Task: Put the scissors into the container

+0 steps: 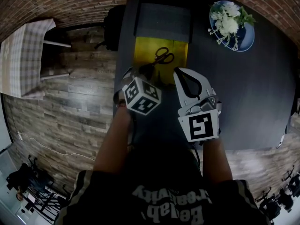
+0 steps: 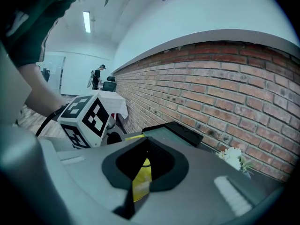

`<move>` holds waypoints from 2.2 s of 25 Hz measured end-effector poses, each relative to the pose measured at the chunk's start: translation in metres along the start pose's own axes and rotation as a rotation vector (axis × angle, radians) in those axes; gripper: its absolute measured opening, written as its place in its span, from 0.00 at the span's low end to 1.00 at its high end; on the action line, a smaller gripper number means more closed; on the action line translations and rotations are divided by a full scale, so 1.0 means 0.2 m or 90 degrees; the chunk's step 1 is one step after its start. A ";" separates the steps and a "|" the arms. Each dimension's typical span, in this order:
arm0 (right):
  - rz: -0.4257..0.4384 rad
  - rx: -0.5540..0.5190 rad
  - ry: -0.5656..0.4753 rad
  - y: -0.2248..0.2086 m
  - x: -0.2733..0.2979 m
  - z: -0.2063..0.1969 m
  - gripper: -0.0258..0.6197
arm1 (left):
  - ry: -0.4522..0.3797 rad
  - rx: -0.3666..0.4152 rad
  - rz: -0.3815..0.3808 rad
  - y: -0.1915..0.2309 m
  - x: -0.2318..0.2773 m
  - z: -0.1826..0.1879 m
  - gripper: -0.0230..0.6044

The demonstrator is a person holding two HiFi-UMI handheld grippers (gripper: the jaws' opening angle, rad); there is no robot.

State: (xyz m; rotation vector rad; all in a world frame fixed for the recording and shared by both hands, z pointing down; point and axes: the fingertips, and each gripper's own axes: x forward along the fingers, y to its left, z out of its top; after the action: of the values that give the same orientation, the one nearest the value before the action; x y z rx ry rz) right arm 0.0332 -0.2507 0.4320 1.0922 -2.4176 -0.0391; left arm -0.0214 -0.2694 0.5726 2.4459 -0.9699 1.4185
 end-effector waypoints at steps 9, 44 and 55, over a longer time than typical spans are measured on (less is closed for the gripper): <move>-0.005 0.007 -0.001 -0.02 -0.02 -0.02 0.05 | -0.009 -0.046 -0.030 0.01 -0.01 0.01 0.12; -0.006 -0.003 0.003 -0.02 -0.01 -0.03 0.05 | -0.001 -0.041 -0.067 -0.01 -0.01 0.01 0.12; -0.004 -0.001 0.001 0.00 0.00 -0.03 0.05 | -0.013 -0.048 -0.072 -0.01 -0.02 0.01 0.13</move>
State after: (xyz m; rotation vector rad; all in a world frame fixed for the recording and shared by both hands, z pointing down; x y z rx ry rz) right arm 0.0363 -0.2498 0.4360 1.0983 -2.4127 -0.0411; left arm -0.0195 -0.2671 0.5693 2.4238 -0.8584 1.2993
